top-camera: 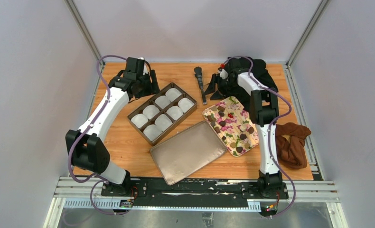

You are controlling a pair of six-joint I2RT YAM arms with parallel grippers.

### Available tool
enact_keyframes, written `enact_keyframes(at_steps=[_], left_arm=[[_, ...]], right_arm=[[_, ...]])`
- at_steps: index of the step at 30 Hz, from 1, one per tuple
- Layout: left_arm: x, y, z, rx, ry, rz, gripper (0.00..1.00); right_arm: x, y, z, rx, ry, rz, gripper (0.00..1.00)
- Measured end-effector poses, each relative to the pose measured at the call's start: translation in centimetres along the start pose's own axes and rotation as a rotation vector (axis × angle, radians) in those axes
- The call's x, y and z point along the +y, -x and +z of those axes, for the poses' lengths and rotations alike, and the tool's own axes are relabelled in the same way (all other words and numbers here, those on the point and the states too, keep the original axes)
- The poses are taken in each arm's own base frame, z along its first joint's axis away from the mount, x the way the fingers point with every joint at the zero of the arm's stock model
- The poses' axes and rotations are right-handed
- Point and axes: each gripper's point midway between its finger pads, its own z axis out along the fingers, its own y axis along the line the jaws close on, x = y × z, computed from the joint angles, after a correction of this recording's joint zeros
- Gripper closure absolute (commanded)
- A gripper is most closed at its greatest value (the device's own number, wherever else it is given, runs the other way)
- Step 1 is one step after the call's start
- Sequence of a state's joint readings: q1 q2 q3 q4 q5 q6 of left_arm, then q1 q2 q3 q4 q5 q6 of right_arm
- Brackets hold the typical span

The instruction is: Pack the chocolate

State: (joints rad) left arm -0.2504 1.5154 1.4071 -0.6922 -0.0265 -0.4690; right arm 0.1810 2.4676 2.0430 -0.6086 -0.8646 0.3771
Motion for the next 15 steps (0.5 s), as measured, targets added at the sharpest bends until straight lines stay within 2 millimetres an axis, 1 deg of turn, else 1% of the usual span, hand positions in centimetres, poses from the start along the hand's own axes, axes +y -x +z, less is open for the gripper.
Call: enact_keyframes(at_steps=[3,9,13,15], left_arm=[[-0.1,0.0,-0.1,-0.001,-0.006,-0.003,0.29],[-0.3,0.0,-0.1,0.002,-0.014,-0.012,0.29],[-0.5,-0.1,-0.1,0.008,-0.026,-0.013,0.29],[-0.6,-0.2,-0.1,0.011,-0.032,-0.013,0.29]], right_arm=[[-0.4,0.7,-0.6,-0.022,-0.041,-0.009,0.32],[-1.5,1.1,-1.5,-0.050,-0.161,-0.028,0.33],[-1.7,1.6,-1.8,-0.070,-0.227,-0.070,0.35],[-1.3,1.8,-1.6,-0.076,-0.246,-0.091,0.34]])
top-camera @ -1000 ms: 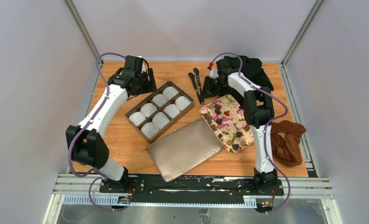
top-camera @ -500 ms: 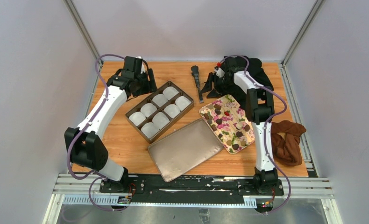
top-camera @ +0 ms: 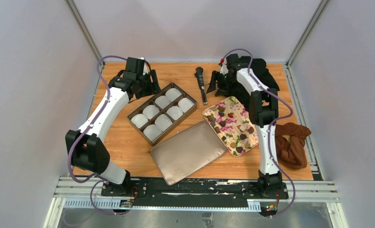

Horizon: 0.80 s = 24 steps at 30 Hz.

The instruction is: Pack the chocolate

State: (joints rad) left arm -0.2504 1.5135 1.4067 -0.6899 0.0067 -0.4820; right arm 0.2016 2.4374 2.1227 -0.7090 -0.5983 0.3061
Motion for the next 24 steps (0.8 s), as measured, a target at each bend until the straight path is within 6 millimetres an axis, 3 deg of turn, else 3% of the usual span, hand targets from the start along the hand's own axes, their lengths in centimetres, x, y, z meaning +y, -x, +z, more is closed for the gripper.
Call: enact_keyframes(at_steps=[5,10,13,17,24], left_arm=[[-0.2,-0.1,0.0,0.004,-0.009,0.000,0.29],[-0.1,-0.1,0.0,0.004,-0.009,0.003,0.29],[-0.1,-0.1,0.0,0.004,-0.009,0.008,0.29],[-0.1,-0.1,0.0,0.004,-0.008,0.015,0.29],[-0.1,-0.1,0.0,0.004,-0.008,0.022,0.29]], right_arm=[[2.3,0.3,0.4,-0.010,0.014,-0.059,0.33],[3.9,-0.1,1.4,-0.003,0.039,-0.086,0.49],[4.0,-0.5,2.5,0.010,0.043,-0.076,0.53],[3.3,-0.9,3.6,0.026,0.039,-0.059,0.67],[3.2,-0.9,3.7,0.022,0.029,-0.063,0.84]])
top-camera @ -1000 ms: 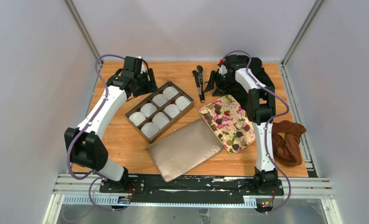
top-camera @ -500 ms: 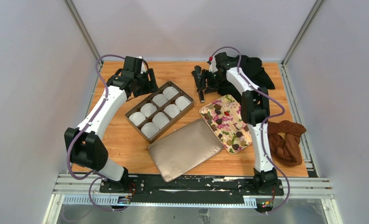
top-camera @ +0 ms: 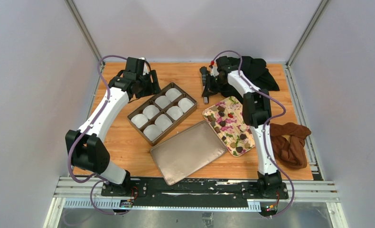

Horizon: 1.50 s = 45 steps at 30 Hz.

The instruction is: Pack the chocolate

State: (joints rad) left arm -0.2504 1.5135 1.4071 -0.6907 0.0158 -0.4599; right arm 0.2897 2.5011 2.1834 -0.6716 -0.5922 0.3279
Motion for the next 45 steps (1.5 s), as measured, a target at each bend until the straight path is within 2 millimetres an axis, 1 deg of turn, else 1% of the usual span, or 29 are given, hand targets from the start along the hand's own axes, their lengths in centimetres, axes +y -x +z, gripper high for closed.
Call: enact_keyframes(at_steps=[5,12,13,17,21,22,24,28,29,30,31,34,36,38,40,43,44,45], left_arm=[[0.0,0.0,0.0,0.000,-0.001,0.000,0.29],[0.0,0.0,0.0,0.000,-0.001,0.001,0.29],[0.0,0.0,0.0,0.000,-0.001,0.004,0.29],[0.0,0.0,0.0,0.001,-0.001,0.008,0.29],[0.0,0.0,0.0,0.002,-0.003,0.016,0.29],[0.0,0.0,0.0,0.002,-0.004,0.017,0.29],[0.0,0.0,0.0,0.002,-0.004,0.020,0.29],[0.0,0.0,0.0,0.002,-0.004,0.023,0.29],[0.0,0.0,0.0,0.002,-0.003,0.024,0.29],[0.1,0.0,0.0,0.002,-0.003,0.024,0.29],[0.1,0.0,0.0,0.001,-0.001,0.027,0.28],[0.3,0.1,0.0,-0.006,0.011,0.037,0.26],[0.6,0.3,-0.2,-0.019,0.023,0.045,0.26],[0.8,0.6,-0.6,-0.039,0.031,0.054,0.26],[1.1,0.7,-1.3,-0.061,0.038,0.063,0.26],[1.3,1.2,-2.4,-0.110,0.042,0.074,0.25],[1.3,1.5,-2.9,-0.136,0.042,0.079,0.25],[1.4,1.6,-3.1,-0.149,0.041,0.083,0.25]], right_arm=[[-0.9,0.0,0.1,-0.012,-0.115,-0.068,0.86],[-2.1,0.0,-0.7,-0.037,-0.442,-0.245,0.84],[-2.2,-0.1,-0.7,-0.035,-0.485,-0.273,0.81],[-2.0,-0.4,-0.7,-0.031,-0.561,-0.335,0.66],[-1.4,-0.8,-0.6,-0.021,-0.570,-0.365,0.45],[-1.3,-0.9,-0.6,-0.019,-0.567,-0.368,0.41],[-0.9,-0.9,-0.7,-0.020,-0.558,-0.373,0.37],[0.5,0.1,-2.3,-0.066,-0.545,-0.374,0.27],[1.4,0.9,-3.3,-0.101,-0.540,-0.378,0.22],[2.0,1.4,-4.1,-0.128,-0.538,-0.377,0.20],[2.5,2.0,-5.0,-0.157,-0.537,-0.373,0.15],[4.3,4.1,-8.0,-0.266,-0.541,-0.370,0.12],[4.8,5.1,-9.4,-0.319,-0.544,-0.355,0.12],[4.4,5.6,-9.8,-0.339,-0.550,-0.333,0.12],[3.4,5.6,-9.2,-0.330,-0.560,-0.302,0.11],[1.4,5.0,-7.4,-0.295,-0.576,-0.256,0.11],[0.4,4.6,-6.5,-0.275,-0.583,-0.241,0.11],[0.1,4.5,-6.0,-0.266,-0.586,-0.231,0.11]])
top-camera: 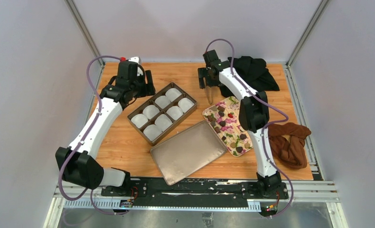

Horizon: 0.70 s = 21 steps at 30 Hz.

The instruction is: Pack the chocolate

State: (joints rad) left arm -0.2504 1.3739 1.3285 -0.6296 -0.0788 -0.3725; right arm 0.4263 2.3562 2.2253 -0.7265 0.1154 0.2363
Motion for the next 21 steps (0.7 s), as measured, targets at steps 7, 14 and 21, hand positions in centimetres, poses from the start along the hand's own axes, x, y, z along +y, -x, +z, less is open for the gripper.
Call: enact_keyframes(at_steps=[7,14,21], left_arm=[[0.8,0.0,-1.2,-0.059,0.014,0.024,0.24],[0.7,0.0,-1.2,-0.058,0.009,0.027,0.24],[0.8,0.0,-1.2,-0.058,0.009,0.027,0.24]], right_arm=[[0.4,-2.4,2.7,0.065,0.006,0.038,0.14],[0.7,-3.2,4.5,0.065,0.002,0.093,0.37],[0.8,-3.1,5.8,0.041,-0.010,0.114,0.38]])
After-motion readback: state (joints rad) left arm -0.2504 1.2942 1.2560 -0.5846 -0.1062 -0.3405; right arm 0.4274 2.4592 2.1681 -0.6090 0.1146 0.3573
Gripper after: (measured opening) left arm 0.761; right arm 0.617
